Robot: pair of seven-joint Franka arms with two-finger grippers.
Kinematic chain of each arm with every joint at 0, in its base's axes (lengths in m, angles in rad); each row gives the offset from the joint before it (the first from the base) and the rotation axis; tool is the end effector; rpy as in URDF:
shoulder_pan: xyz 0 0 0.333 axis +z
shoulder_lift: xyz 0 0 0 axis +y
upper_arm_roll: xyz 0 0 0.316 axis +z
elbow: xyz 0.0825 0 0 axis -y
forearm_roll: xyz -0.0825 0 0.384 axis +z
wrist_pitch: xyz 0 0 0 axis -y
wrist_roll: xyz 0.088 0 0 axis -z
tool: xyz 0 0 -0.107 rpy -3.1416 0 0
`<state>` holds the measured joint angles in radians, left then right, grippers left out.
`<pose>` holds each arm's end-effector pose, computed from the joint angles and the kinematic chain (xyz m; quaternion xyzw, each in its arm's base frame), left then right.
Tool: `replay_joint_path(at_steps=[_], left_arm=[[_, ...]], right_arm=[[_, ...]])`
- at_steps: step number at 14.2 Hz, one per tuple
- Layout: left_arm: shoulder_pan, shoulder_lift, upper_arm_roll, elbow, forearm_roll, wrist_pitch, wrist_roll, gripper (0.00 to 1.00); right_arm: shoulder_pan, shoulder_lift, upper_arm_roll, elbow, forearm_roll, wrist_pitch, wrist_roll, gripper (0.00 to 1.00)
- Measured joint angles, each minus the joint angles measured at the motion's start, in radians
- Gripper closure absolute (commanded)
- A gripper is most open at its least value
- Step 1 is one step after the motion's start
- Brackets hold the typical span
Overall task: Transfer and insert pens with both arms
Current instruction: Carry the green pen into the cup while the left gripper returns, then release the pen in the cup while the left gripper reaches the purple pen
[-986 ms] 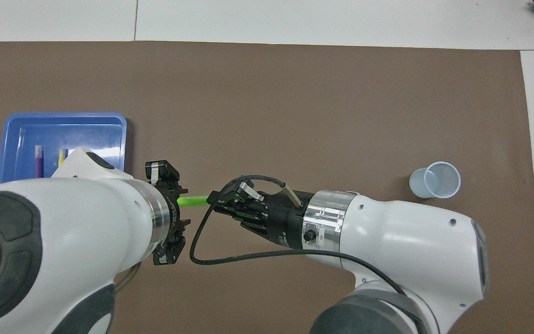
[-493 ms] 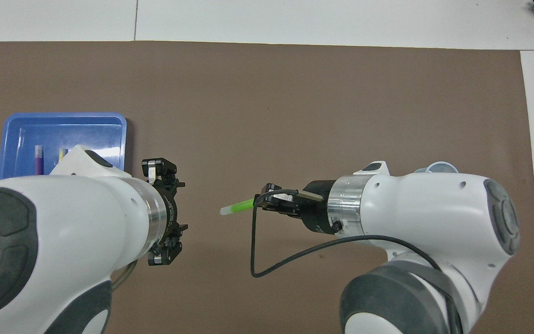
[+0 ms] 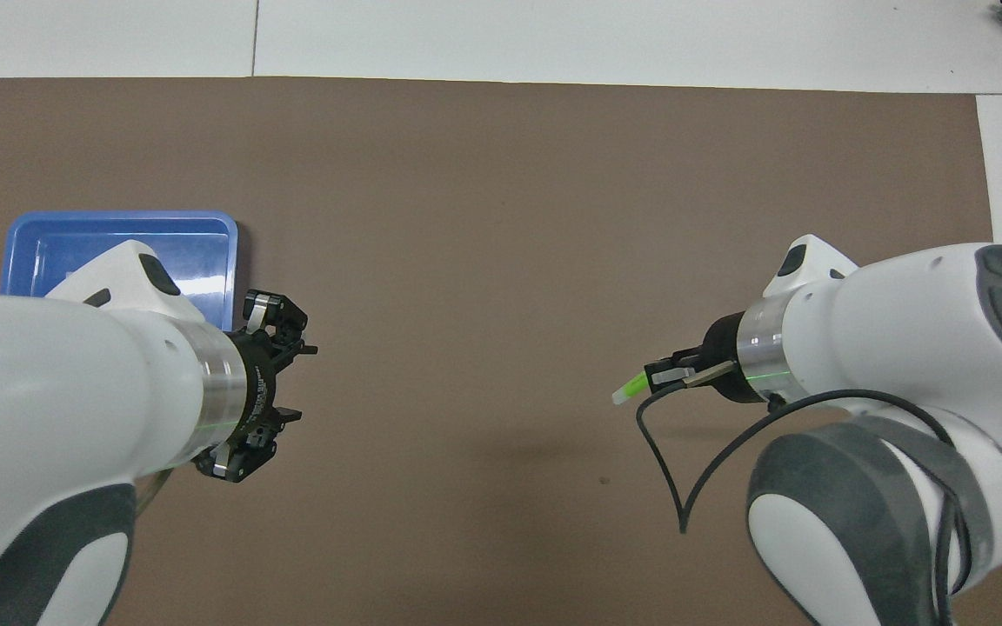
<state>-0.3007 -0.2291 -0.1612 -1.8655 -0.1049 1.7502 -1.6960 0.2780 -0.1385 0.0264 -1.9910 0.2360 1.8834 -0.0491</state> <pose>0.4376 -0.2377 0.6188 0.8095 0.5835 -0.0035 0.0649 0.4923 0.1736 0.5275 -0.9837 -0.1406 -0.0012 0.1118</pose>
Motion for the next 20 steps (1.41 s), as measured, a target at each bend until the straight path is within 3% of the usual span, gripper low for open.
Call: replay_joint_path(at_steps=[4,8,12,20], left_arm=[[0.006,-0.020,0.080,-0.042,-0.017,0.000,0.320,0.40],[0.009,-0.062,0.206,-0.107,-0.020,-0.001,0.680,0.39],[0.033,-0.088,0.334,-0.147,-0.024,-0.003,0.995,0.38],[0.196,-0.080,0.343,-0.245,-0.026,0.067,1.471,0.36]], right_arm=[[-0.086,0.000,-0.001,0.043,-0.208,-0.074,-0.252,1.00],[-0.153,0.001,-0.001,0.044,-0.330,-0.073,-0.431,1.00],[-0.225,0.002,-0.001,-0.005,-0.355,0.018,-0.600,1.00],[-0.259,0.005,0.004,-0.148,-0.355,0.220,-0.653,1.00]])
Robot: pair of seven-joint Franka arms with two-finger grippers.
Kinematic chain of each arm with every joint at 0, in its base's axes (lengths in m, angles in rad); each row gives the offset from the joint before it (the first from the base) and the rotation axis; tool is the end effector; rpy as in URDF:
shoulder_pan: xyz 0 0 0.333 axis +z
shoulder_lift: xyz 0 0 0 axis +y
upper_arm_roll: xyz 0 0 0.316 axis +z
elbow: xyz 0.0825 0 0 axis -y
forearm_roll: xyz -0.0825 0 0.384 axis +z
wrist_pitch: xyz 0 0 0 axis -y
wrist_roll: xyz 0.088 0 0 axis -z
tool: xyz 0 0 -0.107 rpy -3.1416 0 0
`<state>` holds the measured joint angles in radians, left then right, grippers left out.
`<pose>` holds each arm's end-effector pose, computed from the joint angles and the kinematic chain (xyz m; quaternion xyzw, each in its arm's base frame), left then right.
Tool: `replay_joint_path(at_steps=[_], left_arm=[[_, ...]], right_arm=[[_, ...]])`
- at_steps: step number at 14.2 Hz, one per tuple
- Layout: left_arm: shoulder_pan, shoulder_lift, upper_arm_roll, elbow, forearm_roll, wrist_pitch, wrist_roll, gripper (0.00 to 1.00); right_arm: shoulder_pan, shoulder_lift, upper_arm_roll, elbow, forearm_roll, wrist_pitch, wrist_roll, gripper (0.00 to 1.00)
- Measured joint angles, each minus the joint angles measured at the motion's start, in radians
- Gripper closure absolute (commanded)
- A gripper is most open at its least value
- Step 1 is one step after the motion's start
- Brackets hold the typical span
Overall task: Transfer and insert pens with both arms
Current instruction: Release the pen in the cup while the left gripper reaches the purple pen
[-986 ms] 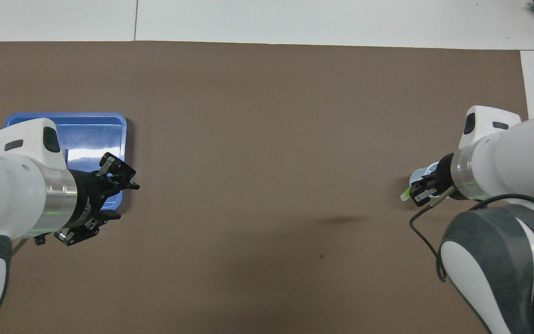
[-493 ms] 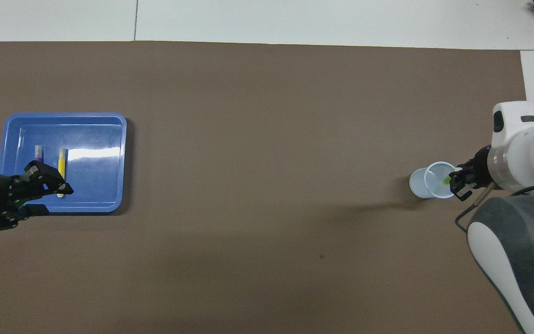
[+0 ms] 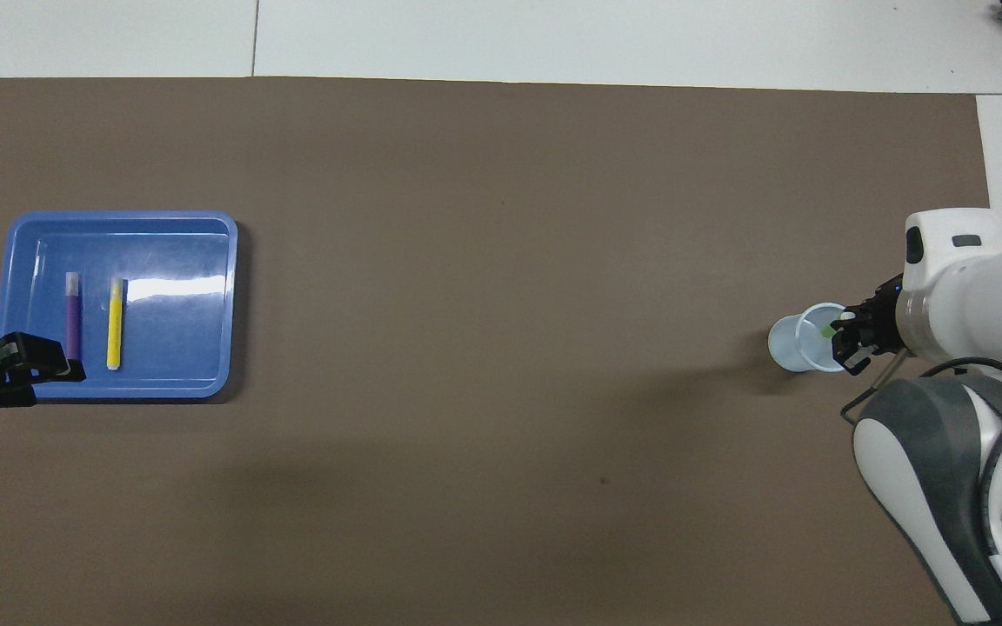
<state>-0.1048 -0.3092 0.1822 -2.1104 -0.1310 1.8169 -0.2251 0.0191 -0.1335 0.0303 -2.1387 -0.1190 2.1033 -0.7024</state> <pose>0.4648 0.0330 0.5449 0.9827 0.1614 -0.0021 0.0912 0.5206 0.0205 0.4728 0.9172 0.3917 0.0287 0.0674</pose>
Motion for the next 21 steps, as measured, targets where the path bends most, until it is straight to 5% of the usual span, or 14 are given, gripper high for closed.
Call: replay_joint_path(at_steps=[1,4,8,15,21], left_arm=[[0.009,0.009,0.000,-0.013,0.000,0.024,0.036,0.36],[0.025,0.056,0.000,-0.034,0.000,0.091,0.102,0.36],[0.065,0.150,0.001,-0.037,0.000,0.207,0.194,0.34],[0.113,0.300,0.001,-0.039,0.000,0.412,0.274,0.34],[0.123,0.379,0.000,-0.032,0.000,0.515,0.376,0.34]], right_arm=[[0.000,0.000,0.000,-0.013,0.000,0.009,0.000,1.00],[-0.002,0.000,-0.001,-0.027,0.000,0.015,0.000,0.00],[-0.016,-0.002,-0.002,-0.013,0.000,-0.034,-0.005,0.00],[-0.019,-0.045,0.015,0.170,0.087,-0.252,-0.009,0.00],[0.105,-0.047,0.035,0.167,0.132,-0.276,0.239,0.00]])
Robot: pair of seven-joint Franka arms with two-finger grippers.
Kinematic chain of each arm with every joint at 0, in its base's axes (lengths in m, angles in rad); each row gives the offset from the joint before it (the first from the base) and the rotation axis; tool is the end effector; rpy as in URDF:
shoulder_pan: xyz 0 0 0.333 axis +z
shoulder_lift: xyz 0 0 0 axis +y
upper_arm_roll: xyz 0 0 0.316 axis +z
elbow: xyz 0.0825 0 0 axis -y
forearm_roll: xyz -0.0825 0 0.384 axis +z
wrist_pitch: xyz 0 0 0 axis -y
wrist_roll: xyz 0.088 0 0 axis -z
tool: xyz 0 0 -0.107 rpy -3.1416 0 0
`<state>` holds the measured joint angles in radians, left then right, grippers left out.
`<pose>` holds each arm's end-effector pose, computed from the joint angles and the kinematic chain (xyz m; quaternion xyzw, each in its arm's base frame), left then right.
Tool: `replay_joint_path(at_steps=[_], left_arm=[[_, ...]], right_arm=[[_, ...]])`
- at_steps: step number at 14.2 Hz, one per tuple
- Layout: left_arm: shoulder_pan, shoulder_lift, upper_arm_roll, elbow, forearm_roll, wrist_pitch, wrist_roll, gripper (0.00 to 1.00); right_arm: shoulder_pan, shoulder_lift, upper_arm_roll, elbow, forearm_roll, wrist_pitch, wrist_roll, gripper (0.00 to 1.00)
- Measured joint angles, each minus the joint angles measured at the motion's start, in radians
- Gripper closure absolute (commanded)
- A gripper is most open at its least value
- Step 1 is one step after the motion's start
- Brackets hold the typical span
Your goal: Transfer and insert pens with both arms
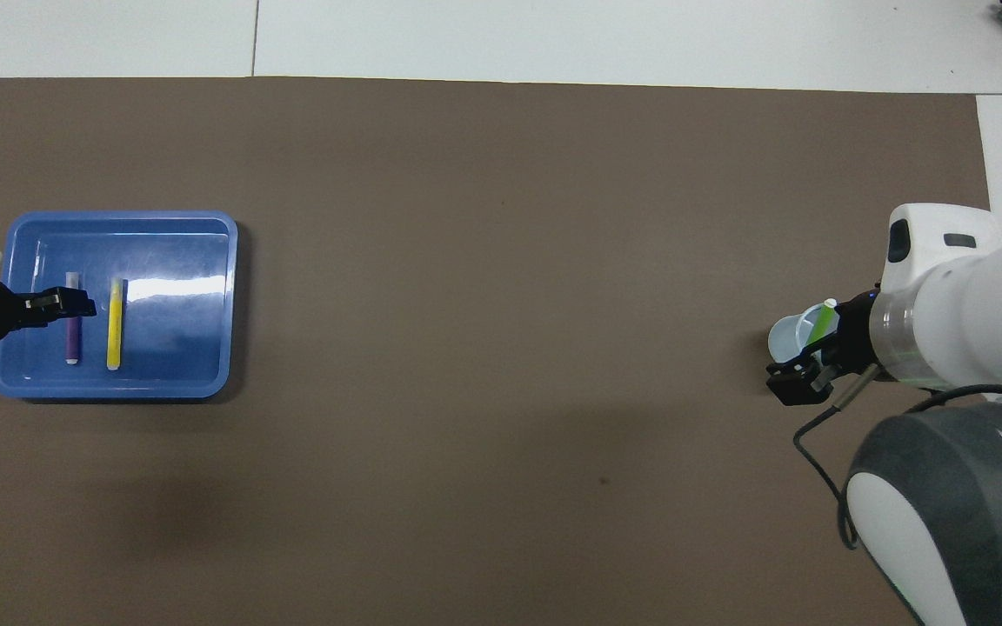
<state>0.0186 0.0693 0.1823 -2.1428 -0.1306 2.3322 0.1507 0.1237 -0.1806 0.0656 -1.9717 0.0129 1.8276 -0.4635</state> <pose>0.5508 0.1090 0.3840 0.9950 0.0665 0.0674 0.0323 0.4994 0.0988 0.5513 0.9477 0.3187 0.0179 0.0021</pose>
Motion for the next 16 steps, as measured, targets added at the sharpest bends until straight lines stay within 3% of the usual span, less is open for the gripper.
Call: replay_joint_path(at_steps=[4,9,16], left_arm=[[-0.001,0.075,-0.008,0.017,0.000,0.069,0.028,0.34],[-0.001,0.143,-0.012,0.018,0.000,0.108,0.031,0.34],[-0.002,0.166,-0.016,0.018,0.000,0.101,0.030,0.35]], right_arm=[[0.001,0.001,-0.004,-0.019,0.172,0.000,0.256,0.00],[0.077,0.001,0.000,-0.027,0.270,0.038,0.579,0.00],[0.104,0.001,0.001,-0.039,0.370,0.082,0.780,0.00]])
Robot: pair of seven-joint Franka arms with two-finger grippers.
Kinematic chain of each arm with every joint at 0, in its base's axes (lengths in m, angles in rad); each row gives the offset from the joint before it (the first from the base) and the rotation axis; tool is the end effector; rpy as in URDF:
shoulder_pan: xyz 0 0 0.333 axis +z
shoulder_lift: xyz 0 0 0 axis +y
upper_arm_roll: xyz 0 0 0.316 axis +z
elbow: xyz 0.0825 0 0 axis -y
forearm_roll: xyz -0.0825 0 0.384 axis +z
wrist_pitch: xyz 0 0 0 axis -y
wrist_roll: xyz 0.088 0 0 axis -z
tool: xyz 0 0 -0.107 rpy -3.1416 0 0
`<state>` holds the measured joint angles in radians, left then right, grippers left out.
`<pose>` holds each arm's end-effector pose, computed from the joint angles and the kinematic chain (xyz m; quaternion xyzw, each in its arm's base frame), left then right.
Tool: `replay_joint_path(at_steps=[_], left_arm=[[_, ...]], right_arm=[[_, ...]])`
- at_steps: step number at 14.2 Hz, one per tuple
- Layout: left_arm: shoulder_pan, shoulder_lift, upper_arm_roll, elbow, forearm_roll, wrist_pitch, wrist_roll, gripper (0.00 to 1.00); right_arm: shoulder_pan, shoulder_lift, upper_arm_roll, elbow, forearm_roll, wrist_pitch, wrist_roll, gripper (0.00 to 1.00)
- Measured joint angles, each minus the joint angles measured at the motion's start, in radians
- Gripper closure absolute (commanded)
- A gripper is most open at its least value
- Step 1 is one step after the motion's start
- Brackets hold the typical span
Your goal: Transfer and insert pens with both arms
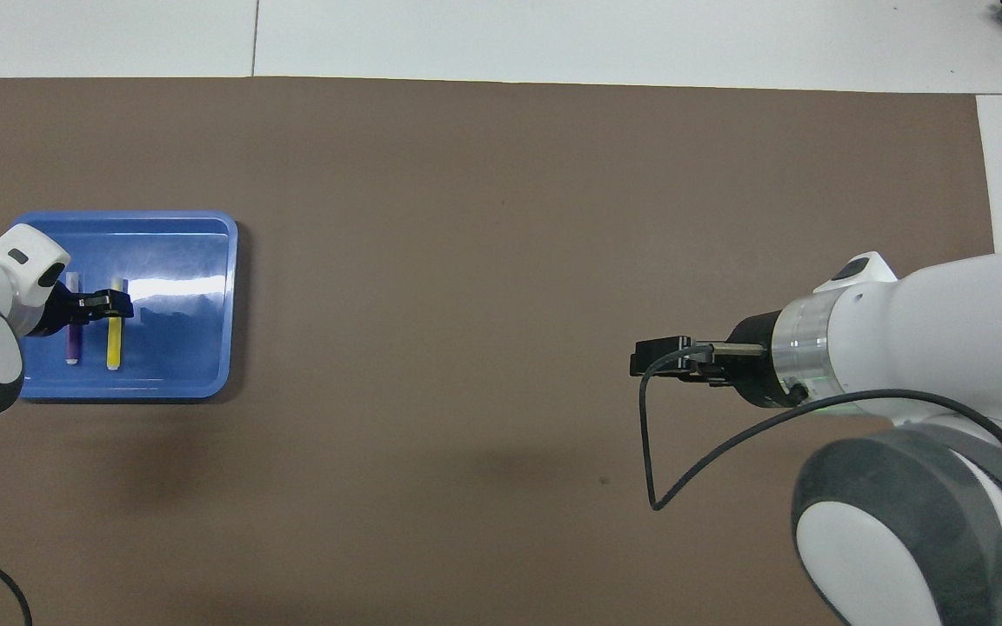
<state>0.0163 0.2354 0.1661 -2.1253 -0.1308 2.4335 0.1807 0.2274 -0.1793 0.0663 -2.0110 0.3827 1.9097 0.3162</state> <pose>0.5692 0.1030 0.3079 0.9979 0.0459 0.0426 0.0178 0.4843 0.1765 0.5440 -0.9813 0.0676 0.0161 0.1793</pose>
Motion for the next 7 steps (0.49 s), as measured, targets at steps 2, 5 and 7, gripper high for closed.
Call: replay_joint_path(at_steps=[2,5,7], left_arm=[[0.000,0.006,-0.001,-0.001,0.000,-0.009,0.000,0.36],[-0.003,0.016,-0.003,-0.001,-0.001,-0.014,-0.001,0.44],[-0.007,0.016,-0.003,-0.001,-0.001,-0.014,-0.001,0.61]], right_arm=[[0.014,0.000,0.000,-0.003,0.012,0.015,0.057,0.00],[0.027,0.001,0.000,-0.009,0.072,0.045,0.122,0.00],[0.030,0.001,0.000,-0.014,0.092,0.070,0.174,0.00]])
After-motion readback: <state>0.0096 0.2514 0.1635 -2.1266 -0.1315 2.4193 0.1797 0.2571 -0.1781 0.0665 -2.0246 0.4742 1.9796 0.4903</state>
